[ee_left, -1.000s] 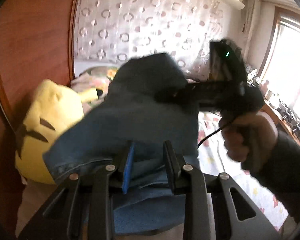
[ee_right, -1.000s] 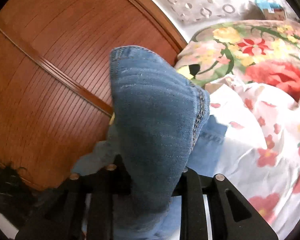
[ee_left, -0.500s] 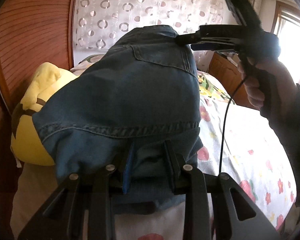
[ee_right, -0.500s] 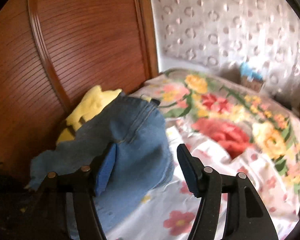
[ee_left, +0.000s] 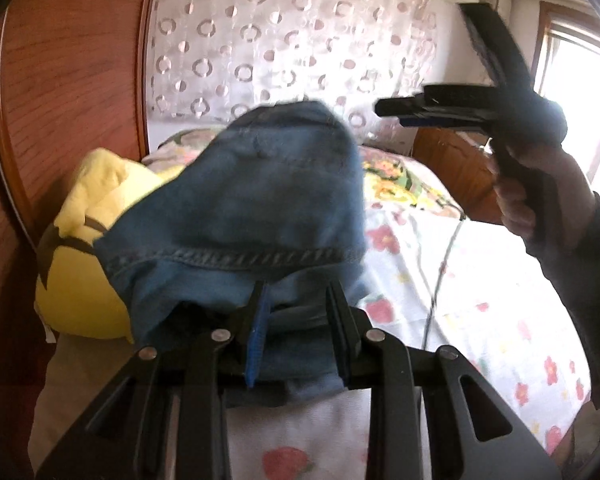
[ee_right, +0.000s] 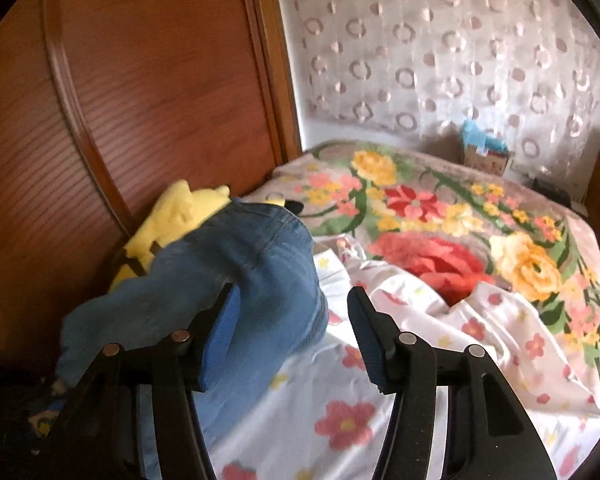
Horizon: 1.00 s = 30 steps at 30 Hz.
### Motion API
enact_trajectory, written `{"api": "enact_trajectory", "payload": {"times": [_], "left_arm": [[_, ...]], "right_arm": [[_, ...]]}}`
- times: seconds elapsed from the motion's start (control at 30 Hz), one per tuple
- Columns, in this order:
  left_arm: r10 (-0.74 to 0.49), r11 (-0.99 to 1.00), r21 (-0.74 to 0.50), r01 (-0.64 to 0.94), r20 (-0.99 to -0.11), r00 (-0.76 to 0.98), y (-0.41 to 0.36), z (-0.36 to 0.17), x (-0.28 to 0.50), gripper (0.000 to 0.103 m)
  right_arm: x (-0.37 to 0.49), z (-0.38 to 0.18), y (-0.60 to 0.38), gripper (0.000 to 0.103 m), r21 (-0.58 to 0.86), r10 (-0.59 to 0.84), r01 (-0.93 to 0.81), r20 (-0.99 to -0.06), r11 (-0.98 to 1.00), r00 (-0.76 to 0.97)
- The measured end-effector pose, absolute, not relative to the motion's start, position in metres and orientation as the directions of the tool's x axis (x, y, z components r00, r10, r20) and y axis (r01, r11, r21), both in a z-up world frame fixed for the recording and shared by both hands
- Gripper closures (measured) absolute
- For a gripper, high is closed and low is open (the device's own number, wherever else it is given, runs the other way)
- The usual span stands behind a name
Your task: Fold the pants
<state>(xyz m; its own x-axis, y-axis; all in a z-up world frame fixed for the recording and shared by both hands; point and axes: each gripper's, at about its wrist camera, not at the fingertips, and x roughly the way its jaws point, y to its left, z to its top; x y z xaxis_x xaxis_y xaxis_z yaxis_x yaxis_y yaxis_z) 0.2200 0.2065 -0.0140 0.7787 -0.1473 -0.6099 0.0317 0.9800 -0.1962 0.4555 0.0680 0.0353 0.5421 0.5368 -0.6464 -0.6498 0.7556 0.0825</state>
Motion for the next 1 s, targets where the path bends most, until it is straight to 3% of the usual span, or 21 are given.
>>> {"api": "enact_trajectory", "payload": {"times": [0.2, 0.53, 1.0], "left_arm": [[-0.149, 0.985, -0.160, 0.070, -0.565, 0.811, 0.181, 0.019, 0.194, 0.075], [-0.189, 0.981, -0.135, 0.138, -0.517, 0.835, 0.131, 0.050, 0.147, 0.074], [-0.218, 0.976, -0.094, 0.197, -0.456, 0.863, 0.077, 0.075, 0.094, 0.052]], "right_arm": [[0.382, 0.072, 0.018, 0.046, 0.053, 0.549, -0.653, -0.595, 0.756, 0.587], [0.270, 0.087, -0.073, 0.046, 0.058, 0.525, -0.590, -0.530, 0.806, 0.666], [0.179, 0.077, -0.159, 0.043, 0.073, 0.454, -0.480, -0.476, 0.874, 0.754]]}}
